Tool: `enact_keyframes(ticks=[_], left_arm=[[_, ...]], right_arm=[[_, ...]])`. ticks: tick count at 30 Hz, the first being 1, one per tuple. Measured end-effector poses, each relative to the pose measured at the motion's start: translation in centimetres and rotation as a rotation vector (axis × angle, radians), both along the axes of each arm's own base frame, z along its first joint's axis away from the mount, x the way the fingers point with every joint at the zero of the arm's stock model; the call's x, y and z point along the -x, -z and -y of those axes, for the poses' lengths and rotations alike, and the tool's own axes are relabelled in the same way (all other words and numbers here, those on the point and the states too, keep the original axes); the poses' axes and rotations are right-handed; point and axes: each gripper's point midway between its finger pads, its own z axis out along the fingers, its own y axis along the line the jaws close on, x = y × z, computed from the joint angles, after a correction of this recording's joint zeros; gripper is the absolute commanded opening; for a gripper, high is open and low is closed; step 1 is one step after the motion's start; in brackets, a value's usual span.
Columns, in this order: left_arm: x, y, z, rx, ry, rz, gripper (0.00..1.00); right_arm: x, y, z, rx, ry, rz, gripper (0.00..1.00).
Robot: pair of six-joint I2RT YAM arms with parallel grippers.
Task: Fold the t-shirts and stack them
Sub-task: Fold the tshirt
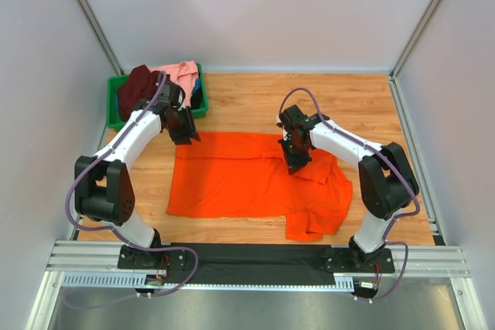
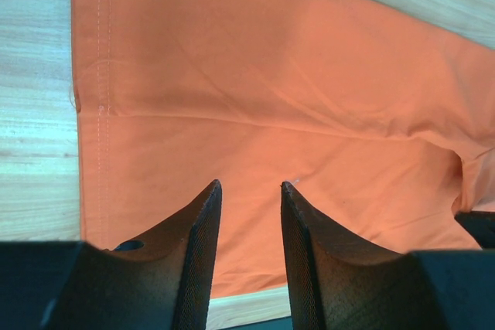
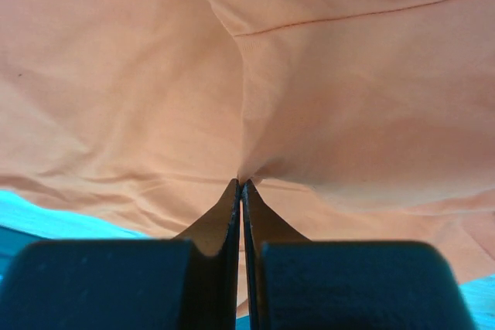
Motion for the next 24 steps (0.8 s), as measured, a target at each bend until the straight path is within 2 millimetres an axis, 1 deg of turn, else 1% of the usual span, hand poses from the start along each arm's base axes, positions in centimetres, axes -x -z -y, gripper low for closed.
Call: enact_keyframes(ticks=[3,7,9,11,12,14,16,17,19,21,22,24], left_arm=[[0.0,0.0,0.0,0.000,0.000,-0.001,0.44],[0.0,0.2,0.0,-0.003,0.000,-0.005,0.44],[-0.1,0.6,-0.1,-0.009,-0.005,-0.015,0.44],[-0.1,1.4,-0.4,-0.029,-0.018,-0.036,0.44],[-0.2,2.0,-0.6,-0.040,-0.024,-0.049,0.44],[-0.3,3.2,-0.9,-0.058,-0.042,-0.080,0.44],[-0.4,4.4,-1.1,-0.068,-0.056,-0.110,0.44],[-0.5,4.9,-1.2,-0.074,-0.060,-0.123,0.44],[-0.8,5.6,-1.4,-0.083,-0.066,-0.141,0.44],[-1.4,6.0,-1.5,-0.086,-0.070,-0.147,0.44],[-1.8,6.1,-1.4,-0.085,-0.070,-0.146,0.44],[-2.5,6.4,-1.3,-0.084,-0.071,-0.143,0.44]], right_arm=[[0.5,0.2,-0.5,-0.023,0.006,-0.032,0.00],[1.1,0.9,-1.1,-0.049,0.020,-0.083,0.00],[1.3,1.2,-1.4,-0.056,0.028,-0.108,0.00],[1.2,1.5,-1.6,-0.054,0.046,-0.121,0.01],[1.0,1.7,-1.7,-0.054,0.056,-0.123,0.04],[0.6,1.8,-1.9,-0.058,0.085,-0.120,0.21],[0.3,1.9,-1.9,-0.068,0.117,-0.112,0.32],[0.0,1.9,-1.9,-0.080,0.135,-0.101,0.34],[-0.5,1.7,-1.2,-0.107,0.182,-0.082,0.41],[-1.7,0.8,0.3,-0.139,0.253,-0.046,0.44],[-2.6,0.1,1.3,-0.160,0.295,-0.017,0.46],[-5.3,-1.3,3.5,-0.208,0.384,0.060,0.47]])
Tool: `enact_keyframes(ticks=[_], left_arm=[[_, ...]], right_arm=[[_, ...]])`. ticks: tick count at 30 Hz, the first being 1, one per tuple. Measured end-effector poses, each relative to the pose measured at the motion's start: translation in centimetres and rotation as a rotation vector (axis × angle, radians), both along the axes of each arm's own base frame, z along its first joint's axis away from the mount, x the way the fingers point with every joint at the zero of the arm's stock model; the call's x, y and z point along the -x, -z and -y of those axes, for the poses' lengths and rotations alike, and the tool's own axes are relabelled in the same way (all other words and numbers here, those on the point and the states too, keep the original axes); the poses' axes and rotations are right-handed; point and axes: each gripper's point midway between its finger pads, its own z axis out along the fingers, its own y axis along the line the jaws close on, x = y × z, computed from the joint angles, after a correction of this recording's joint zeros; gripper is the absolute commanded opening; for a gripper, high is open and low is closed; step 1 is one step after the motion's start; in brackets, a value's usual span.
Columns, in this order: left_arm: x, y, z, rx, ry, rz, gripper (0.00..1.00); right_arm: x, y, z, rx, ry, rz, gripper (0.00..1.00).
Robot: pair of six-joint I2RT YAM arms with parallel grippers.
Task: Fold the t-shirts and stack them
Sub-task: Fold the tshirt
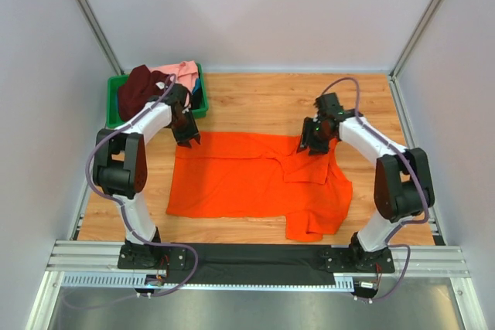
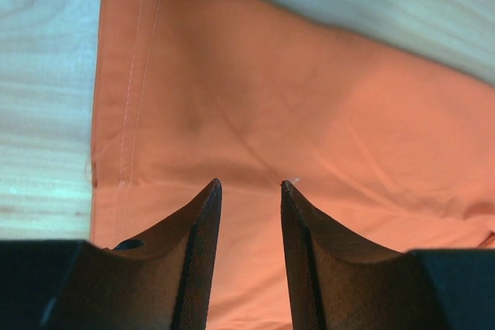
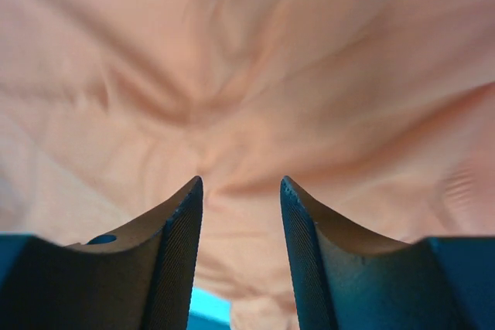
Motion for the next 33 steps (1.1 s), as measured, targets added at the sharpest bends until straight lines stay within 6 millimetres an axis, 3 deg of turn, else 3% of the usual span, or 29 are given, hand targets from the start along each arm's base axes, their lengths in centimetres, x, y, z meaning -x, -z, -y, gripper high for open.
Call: enact_keyframes(ticks=[3,6,14,19,21,22,25,33], left_arm=[[-0.8,0.6,0.2,0.001,0.000,-0.003,0.43],[-1.4,1.4,0.2,-0.005,-0.001,-0.016,0.43],[-2.2,3.5,-0.2,-0.035,-0.015,-0.054,0.43],[-2.3,3.6,-0.4,-0.041,-0.028,-0.055,0.43],[-2.3,3.6,-0.4,-0.040,-0.035,-0.057,0.42],[-2.3,3.6,-0.4,-0.040,-0.039,-0.057,0.42],[-2.3,3.6,-0.4,-0.042,-0.050,-0.059,0.42],[-2.4,3.6,-0.5,-0.046,-0.113,-0.063,0.42]], right_arm=[[-3.5,-1.1,3.3,-0.028,0.117,0.089,0.48],[-5.7,-0.7,6.7,-0.035,0.213,0.117,0.48],[-10.7,2.3,12.4,-0.018,0.327,0.112,0.47],[-12.1,4.2,13.7,0.013,0.321,0.102,0.42],[-12.8,4.4,13.8,0.016,0.311,0.110,0.30],[-13.0,4.5,13.9,0.023,0.310,0.117,0.17],[-13.2,4.8,14.5,0.037,0.331,0.119,0.04],[-13.2,4.8,19.3,0.082,0.551,0.124,0.01]])
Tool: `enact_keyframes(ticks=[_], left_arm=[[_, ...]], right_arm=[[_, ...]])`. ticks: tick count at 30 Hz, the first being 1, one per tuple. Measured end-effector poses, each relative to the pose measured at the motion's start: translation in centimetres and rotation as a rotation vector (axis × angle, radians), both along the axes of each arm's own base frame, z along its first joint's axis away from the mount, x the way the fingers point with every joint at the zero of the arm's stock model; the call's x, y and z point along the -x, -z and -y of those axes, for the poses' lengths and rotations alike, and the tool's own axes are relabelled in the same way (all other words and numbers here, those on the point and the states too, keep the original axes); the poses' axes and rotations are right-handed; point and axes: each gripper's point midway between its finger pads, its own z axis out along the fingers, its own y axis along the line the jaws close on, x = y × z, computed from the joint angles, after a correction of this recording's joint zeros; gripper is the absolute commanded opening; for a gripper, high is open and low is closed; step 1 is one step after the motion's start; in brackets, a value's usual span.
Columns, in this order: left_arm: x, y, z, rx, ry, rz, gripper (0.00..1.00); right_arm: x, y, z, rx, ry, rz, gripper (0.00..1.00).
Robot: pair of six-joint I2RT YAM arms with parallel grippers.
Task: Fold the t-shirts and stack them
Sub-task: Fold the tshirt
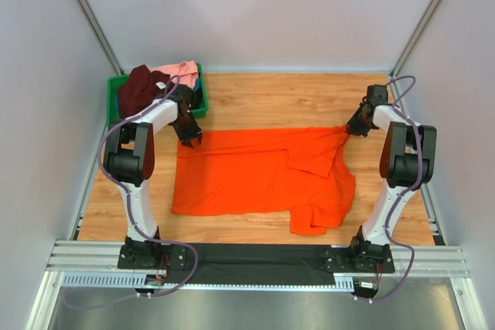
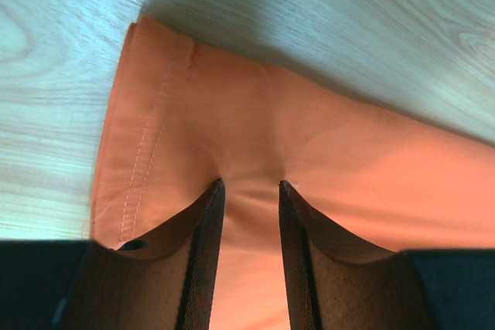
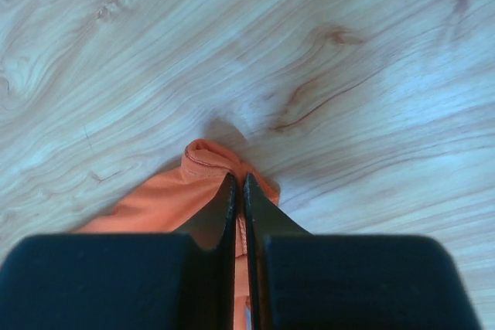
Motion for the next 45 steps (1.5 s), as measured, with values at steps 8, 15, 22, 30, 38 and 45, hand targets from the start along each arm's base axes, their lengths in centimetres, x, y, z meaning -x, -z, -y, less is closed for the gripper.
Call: enact_keyframes(ticks=[8,15,22,30,38,45], left_arm=[[0.0,-0.4,0.1,0.006,-0.018,-0.004,0.45],[0.3,-7.9,-0.6,-0.008,0.015,0.152,0.47],[4.2,-14.7,2.6,0.052,0.206,0.353,0.54],[14.9,-9.6,9.8,0.185,0.524,0.203,0.57],[18.8,-7.0,7.7,0.203,0.464,0.160,0.59],[19.8,-3.2,4.8,0.128,0.336,0.066,0.59]], right_arm=[[0.2,-0.3,-0.1,-0.018,0.056,-0.004,0.36],[6.1,-6.2,-0.4,-0.005,0.178,-0.081,0.47],[17.0,-7.7,-3.4,-0.042,0.252,-0.140,0.55],[29.3,-2.3,-7.1,-0.032,0.267,-0.449,0.54],[32.0,-0.8,-8.5,-0.014,0.265,-0.459,0.51],[30.3,0.1,-7.1,0.063,0.310,-0.391,0.32]])
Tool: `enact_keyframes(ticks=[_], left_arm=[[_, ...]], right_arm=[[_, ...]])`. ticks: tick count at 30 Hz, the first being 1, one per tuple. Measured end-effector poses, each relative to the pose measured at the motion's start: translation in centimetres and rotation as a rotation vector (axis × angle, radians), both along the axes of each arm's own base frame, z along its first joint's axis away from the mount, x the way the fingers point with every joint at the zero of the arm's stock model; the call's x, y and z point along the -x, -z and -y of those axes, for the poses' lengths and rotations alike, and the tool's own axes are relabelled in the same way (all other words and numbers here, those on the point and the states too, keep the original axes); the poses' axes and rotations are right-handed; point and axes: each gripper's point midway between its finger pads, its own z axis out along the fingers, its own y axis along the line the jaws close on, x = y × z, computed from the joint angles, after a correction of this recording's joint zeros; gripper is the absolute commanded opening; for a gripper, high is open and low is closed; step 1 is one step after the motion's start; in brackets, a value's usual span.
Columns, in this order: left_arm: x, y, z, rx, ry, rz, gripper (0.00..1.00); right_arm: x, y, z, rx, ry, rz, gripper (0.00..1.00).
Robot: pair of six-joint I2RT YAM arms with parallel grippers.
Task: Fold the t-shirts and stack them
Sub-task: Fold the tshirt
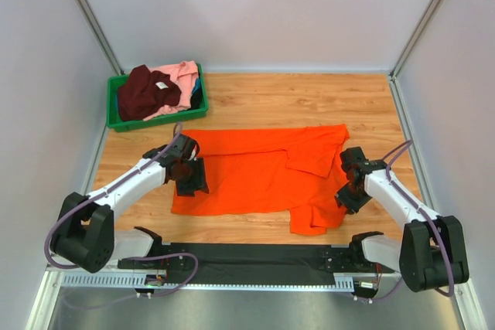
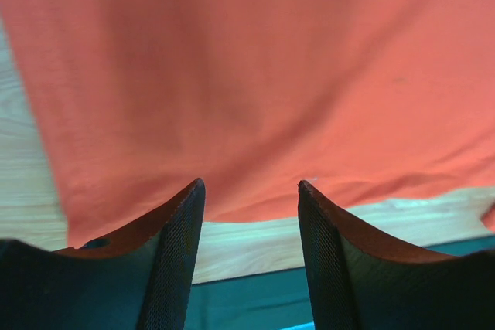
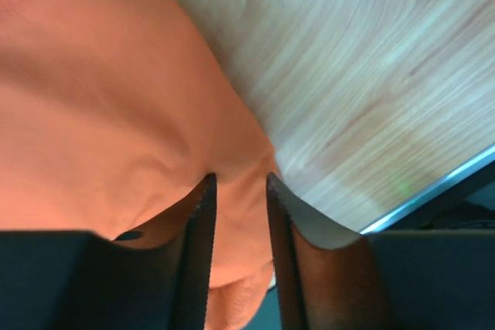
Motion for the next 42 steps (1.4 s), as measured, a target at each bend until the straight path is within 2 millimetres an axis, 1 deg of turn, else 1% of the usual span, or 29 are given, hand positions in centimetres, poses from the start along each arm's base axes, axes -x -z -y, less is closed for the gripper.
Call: enact_keyframes(ticks=[2,5,7,11,13,17,20,22,24,27,28,29,30,32,35,36,37,39,42], left_arm=[[0.0,0.6,-1.2,-0.031,-0.045,-0.007,0.59],[-0.3,0.8,-2.6,-0.058,-0.100,-0.002,0.59],[-0.7,0.7,-3.2,-0.068,-0.127,0.010,0.59],[-1.1,0.7,-4.1,-0.088,-0.164,0.015,0.59],[-1.2,0.9,-4.3,-0.096,-0.174,0.013,0.59],[-1.1,2.0,-4.6,-0.117,-0.186,-0.026,0.59],[-1.1,3.3,-4.6,-0.132,-0.194,-0.067,0.59],[-1.3,3.6,-4.4,-0.135,-0.200,-0.085,0.59],[-2.0,3.5,-4.2,-0.135,-0.205,-0.089,0.58],[-3.4,3.3,-4.0,-0.147,-0.210,-0.079,0.57],[-3.7,3.1,-4.1,-0.155,-0.214,-0.067,0.58],[-3.8,2.8,-4.3,-0.161,-0.218,-0.054,0.58],[-3.8,2.3,-4.6,-0.167,-0.223,-0.039,0.58],[-3.7,0.9,-4.9,-0.165,-0.234,0.008,0.59],[-3.4,-1.9,-5.1,-0.118,-0.261,0.113,0.59],[-3.3,-2.4,-5.2,-0.105,-0.265,0.133,0.58],[-3.0,-2.9,-5.1,-0.089,-0.269,0.150,0.58],[-2.4,-2.9,-5.1,-0.075,-0.275,0.152,0.58],[-1.0,-1.5,-5.1,-0.069,-0.269,0.097,0.58]], right_arm=[[-0.9,-0.2,0.7,0.040,0.000,0.019,0.21],[-2.4,-0.3,1.4,0.082,0.000,0.036,0.13],[-3.1,0.0,1.8,0.106,-0.004,0.031,0.11],[-3.9,1.0,2.5,0.138,-0.015,-0.004,0.10],[-4.5,1.0,2.9,0.150,-0.025,-0.011,0.10],[-5.6,1.0,4.1,0.167,-0.017,-0.015,0.11],[-6.9,0.8,5.3,0.183,-0.005,-0.012,0.11],[-8.3,0.7,5.9,0.193,-0.006,0.001,0.11],[-9.9,0.5,6.1,0.197,-0.020,0.016,0.14],[-12.1,-0.6,6.1,0.197,-0.039,0.027,0.28],[-12.6,-1.2,6.0,0.192,-0.042,0.034,0.32],[-12.7,-1.8,5.9,0.186,-0.043,0.039,0.38],[-12.6,-2.3,5.6,0.170,-0.039,0.051,0.41],[-11.1,-3.0,4.8,0.125,-0.033,0.068,0.44],[-6.6,-3.8,3.2,0.034,-0.007,0.103,0.45],[-5.4,-3.8,2.9,0.015,0.002,0.108,0.45],[-3.9,-3.8,2.4,-0.009,0.015,0.108,0.46],[-2.3,-3.4,2.0,-0.034,0.030,0.101,0.46],[-0.5,-2.6,1.0,-0.072,0.047,0.081,0.46]])
